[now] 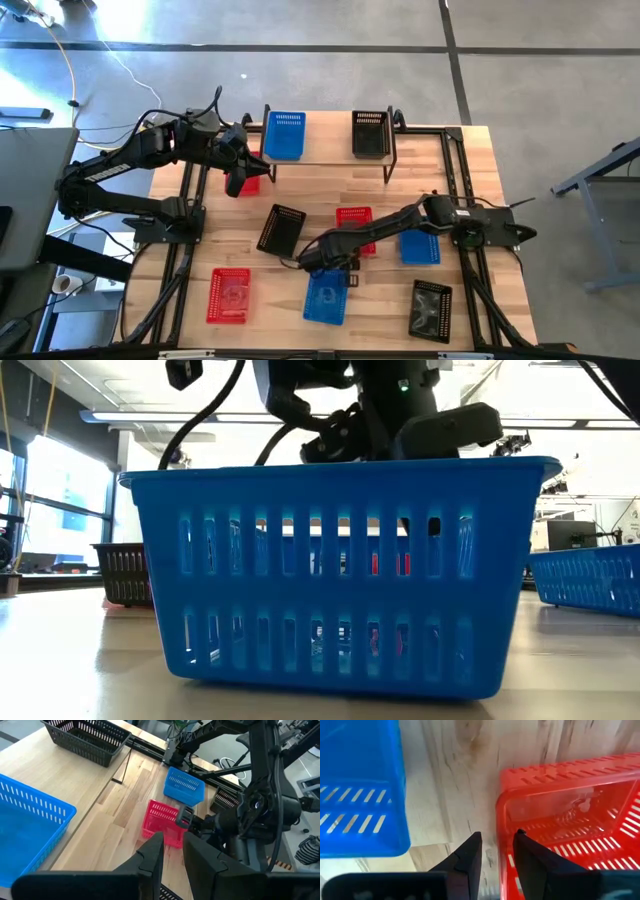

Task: Stack baskets on shelf by color
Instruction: Put the right red basket on the shelf

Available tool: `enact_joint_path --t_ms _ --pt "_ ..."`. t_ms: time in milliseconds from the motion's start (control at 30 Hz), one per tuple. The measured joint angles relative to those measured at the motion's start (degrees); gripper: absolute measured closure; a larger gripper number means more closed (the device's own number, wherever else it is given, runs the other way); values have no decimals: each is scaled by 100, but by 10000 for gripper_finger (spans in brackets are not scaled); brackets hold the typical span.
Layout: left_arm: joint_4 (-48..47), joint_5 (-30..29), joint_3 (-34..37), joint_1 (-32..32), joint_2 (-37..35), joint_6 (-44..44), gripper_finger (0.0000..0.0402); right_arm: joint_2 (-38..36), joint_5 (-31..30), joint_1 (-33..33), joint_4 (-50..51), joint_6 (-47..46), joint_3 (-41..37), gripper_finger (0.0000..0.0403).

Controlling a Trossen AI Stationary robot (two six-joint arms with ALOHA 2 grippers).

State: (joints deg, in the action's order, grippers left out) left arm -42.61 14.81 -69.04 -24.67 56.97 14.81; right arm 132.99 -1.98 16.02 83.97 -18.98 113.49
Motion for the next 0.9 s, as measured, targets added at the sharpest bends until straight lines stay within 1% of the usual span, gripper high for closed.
enact_joint_path --t_ms 100,200,267,367,533,900 --pt "0 0 0 0 0 0 337 0 -2 -19 4 -56 0 328" --pt "0 0 0 0 2 0 337 0 15 -52 4 -162 0 376" --pt "0 0 0 0 2 0 337 0 46 -66 8 -172 0 395" --pt "0 0 0 0 2 0 337 0 87 -67 39 -170 0 392" --pt "0 0 0 0 2 0 337 -81 252 -60 131 -228 0 399" --pt "0 0 0 0 2 0 337 -904 340 16 -88 -804 2 402"
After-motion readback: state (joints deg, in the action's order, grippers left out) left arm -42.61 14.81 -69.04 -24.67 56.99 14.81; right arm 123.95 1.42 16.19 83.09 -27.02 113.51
